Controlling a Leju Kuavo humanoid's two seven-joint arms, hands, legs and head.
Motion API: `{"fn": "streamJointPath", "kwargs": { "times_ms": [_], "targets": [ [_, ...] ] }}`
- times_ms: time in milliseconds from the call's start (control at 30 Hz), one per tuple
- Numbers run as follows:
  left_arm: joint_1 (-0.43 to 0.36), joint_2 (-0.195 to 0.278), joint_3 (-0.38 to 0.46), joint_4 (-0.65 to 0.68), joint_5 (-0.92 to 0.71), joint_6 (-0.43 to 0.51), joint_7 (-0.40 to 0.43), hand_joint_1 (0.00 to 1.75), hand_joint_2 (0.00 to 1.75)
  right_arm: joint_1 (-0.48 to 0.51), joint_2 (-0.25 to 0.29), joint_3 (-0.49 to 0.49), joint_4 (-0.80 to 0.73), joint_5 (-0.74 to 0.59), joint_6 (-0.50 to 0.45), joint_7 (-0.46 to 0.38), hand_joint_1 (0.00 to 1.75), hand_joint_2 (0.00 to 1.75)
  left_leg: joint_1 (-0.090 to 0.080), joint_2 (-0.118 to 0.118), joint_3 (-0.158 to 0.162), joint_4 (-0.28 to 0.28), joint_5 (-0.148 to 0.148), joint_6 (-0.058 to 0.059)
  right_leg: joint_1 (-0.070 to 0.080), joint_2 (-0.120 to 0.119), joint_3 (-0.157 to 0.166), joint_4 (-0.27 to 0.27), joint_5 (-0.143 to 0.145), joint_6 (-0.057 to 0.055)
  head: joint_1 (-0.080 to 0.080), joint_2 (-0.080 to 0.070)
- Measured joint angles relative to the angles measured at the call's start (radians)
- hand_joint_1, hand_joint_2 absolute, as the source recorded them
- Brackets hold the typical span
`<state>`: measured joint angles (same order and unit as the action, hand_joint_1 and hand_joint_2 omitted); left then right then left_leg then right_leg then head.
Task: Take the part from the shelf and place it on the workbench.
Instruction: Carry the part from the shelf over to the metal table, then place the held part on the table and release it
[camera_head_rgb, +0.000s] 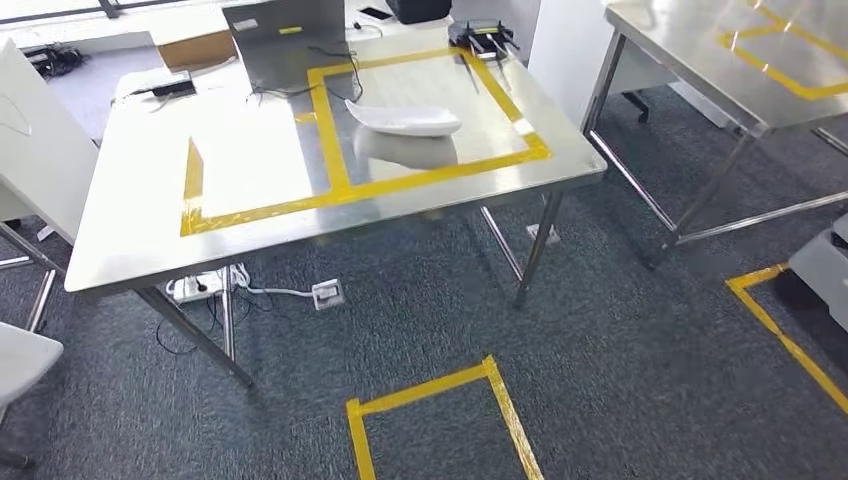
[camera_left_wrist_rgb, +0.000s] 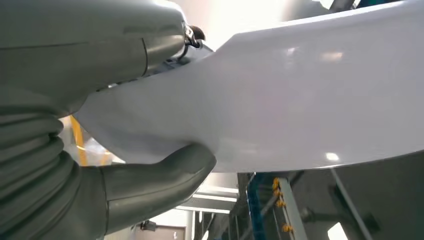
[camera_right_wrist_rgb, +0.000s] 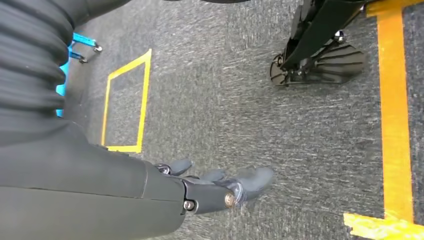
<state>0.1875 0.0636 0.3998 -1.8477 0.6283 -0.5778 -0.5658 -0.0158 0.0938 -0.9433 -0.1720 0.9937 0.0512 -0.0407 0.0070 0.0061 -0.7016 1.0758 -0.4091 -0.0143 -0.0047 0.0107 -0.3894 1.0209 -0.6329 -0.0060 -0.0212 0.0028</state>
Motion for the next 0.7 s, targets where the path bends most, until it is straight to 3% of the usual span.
{"fn": "streamJointPath", "kwargs": {
  "times_ms": [67, 133, 167, 233, 300, 367, 433, 467, 567, 600, 633, 700],
  "targets": [
    [-0.004, 0.001, -0.003, -0.002, 0.0, 0.0, 0.0, 1.75, 1.75, -0.005, -0.002, -0.001, 0.0, 0.0, -0.001, -0.002, 0.0, 1.75, 0.003, -0.006, 0.031, -0.014, -0.016, 0.013, 0.001, -0.004, -0.005, 0.037, 0.028, 0.01, 0.004, 0.0],
    [-0.008, 0.001, -0.008, -0.003, 0.0, 0.0, 0.002, 1.75, 1.75, -0.013, -0.005, -0.001, 0.0, 0.001, -0.001, -0.005, 0.0, 1.75, 0.005, -0.008, 0.068, -0.031, -0.033, 0.023, -0.001, -0.005, -0.071, 0.136, 0.052, 0.018, 0.009, 0.0],
    [-0.009, 0.001, -0.011, -0.002, 0.0, 0.0, 0.004, 1.75, 1.75, -0.014, -0.005, -0.001, 0.0, 0.002, 0.0, -0.006, 0.0, 1.75, 0.004, -0.009, 0.088, -0.039, -0.045, 0.026, -0.002, -0.006, -0.117, 0.19, 0.042, 0.02, 0.012, 0.0],
    [-0.011, 0.001, -0.016, -0.001, -0.001, 0.002, 0.007, 1.75, 1.75, -0.012, -0.005, -0.001, 0.0, 0.005, 0.0, -0.006, 0.0, 1.75, 0.002, -0.01, 0.135, -0.055, -0.072, 0.029, 0.0, -0.006, -0.206, 0.252, -0.038, 0.02, 0.013, 0.0],
    [-0.013, 0.001, -0.021, 0.001, -0.004, 0.007, 0.01, 1.75, 1.75, -0.003, -0.005, -0.001, 0.0, 0.011, 0.003, -0.007, 0.0, 1.75, 0.0, -0.016, 0.188, -0.068, -0.103, 0.03, 0.003, -0.006, -0.269, 0.245, -0.12, 0.015, 0.014, 0.0],
    [-0.014, 0.001, -0.023, 0.001, -0.007, 0.01, 0.013, 1.75, 1.75, 0.001, -0.005, -0.001, 0.0, 0.014, 0.006, -0.007, 0.0, 1.75, -0.002, -0.019, 0.219, -0.074, -0.121, 0.03, 0.006, -0.006, -0.295, 0.221, -0.144, 0.01, 0.015, 0.0],
    [-0.014, 0.001, -0.024, 0.001, -0.008, 0.011, 0.013, 1.75, 1.75, 0.002, -0.005, -0.001, 0.0, 0.015, 0.006, -0.007, 0.0, 1.75, -0.003, -0.02, 0.227, -0.075, -0.126, 0.03, 0.007, -0.006, -0.3, 0.209, -0.136, 0.008, 0.015, 0.0],
    [-0.014, 0.001, -0.026, 0.002, -0.008, 0.012, 0.014, 1.75, 1.75, 0.003, -0.005, -0.001, 0.0, 0.015, 0.007, -0.007, 0.0, 1.75, -0.005, -0.02, 0.238, -0.076, -0.136, 0.031, 0.009, -0.005, -0.306, 0.183, -0.096, 0.003, 0.016, 0.0],
    [-0.016, 0.004, -0.042, 0.01, -0.013, 0.014, 0.024, 1.75, 1.75, 0.011, -0.007, -0.001, 0.002, 0.022, 0.013, -0.006, 0.0, 1.75, -0.013, -0.03, 0.312, -0.07, -0.2, 0.019, 0.022, 0.003, -0.314, 0.041, 0.19, -0.019, 0.011, 0.0],
    [-0.019, 0.007, -0.046, 0.011, -0.013, 0.014, 0.028, 1.75, 1.75, 0.01, -0.007, 0.0, 0.003, 0.025, 0.014, -0.005, 0.0, 1.75, -0.015, -0.034, 0.323, -0.049, -0.204, 0.012, 0.023, 0.005, -0.301, 0.016, 0.244, -0.025, 0.009, 0.0],
    [-0.022, 0.011, -0.048, 0.012, -0.013, 0.014, 0.031, 1.75, 1.75, 0.007, -0.007, 0.0, 0.003, 0.027, 0.014, -0.006, 0.0, 1.75, -0.014, -0.032, 0.312, -0.007, -0.185, 0.006, 0.021, 0.004, -0.284, 0.014, 0.234, -0.029, 0.009, 0.0],
    [-0.032, 0.018, -0.054, 0.02, -0.013, 0.015, 0.041, 1.75, 1.75, 0.0, -0.006, 0.0, 0.003, 0.03, 0.014, -0.005, 0.0, 1.75, -0.013, -0.024, 0.234, 0.12, -0.152, -0.006, 0.015, 0.003, -0.249, 0.01, 0.217, -0.041, 0.005, 0.0]
  ]
}}
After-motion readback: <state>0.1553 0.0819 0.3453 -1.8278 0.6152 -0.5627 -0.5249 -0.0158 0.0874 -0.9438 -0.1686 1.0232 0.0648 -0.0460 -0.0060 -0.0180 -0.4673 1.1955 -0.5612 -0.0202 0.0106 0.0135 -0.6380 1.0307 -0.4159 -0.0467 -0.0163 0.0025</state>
